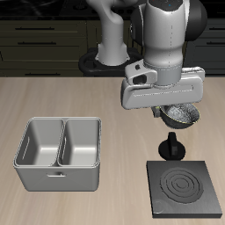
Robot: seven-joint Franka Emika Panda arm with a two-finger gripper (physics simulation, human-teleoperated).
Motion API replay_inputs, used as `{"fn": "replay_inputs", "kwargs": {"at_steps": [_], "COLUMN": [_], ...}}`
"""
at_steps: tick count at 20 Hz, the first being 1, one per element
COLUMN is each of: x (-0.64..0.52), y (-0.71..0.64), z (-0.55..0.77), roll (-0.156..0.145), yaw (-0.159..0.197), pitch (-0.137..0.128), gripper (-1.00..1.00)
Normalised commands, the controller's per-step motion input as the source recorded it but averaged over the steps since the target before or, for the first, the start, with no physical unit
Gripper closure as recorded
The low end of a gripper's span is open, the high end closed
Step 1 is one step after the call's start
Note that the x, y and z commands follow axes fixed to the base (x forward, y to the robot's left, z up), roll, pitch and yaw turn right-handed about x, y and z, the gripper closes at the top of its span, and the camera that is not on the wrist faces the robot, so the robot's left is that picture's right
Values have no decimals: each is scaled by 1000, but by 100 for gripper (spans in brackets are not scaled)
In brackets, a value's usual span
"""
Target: Place the black bowl on the flat stove
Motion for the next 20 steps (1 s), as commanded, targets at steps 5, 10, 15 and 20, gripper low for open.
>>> {"fn": "replay_inputs", "kwargs": {"at_steps": [5,10,15,20], "x": [197,165,172,180], "y": [167,229,-7,-123], "z": [104,119,58,7], "roll": [17,30,-2,-26], "yaw": [12,11,8,0], "pitch": [-11,-7,-2,9], "gripper": [100,100,100,100]}}
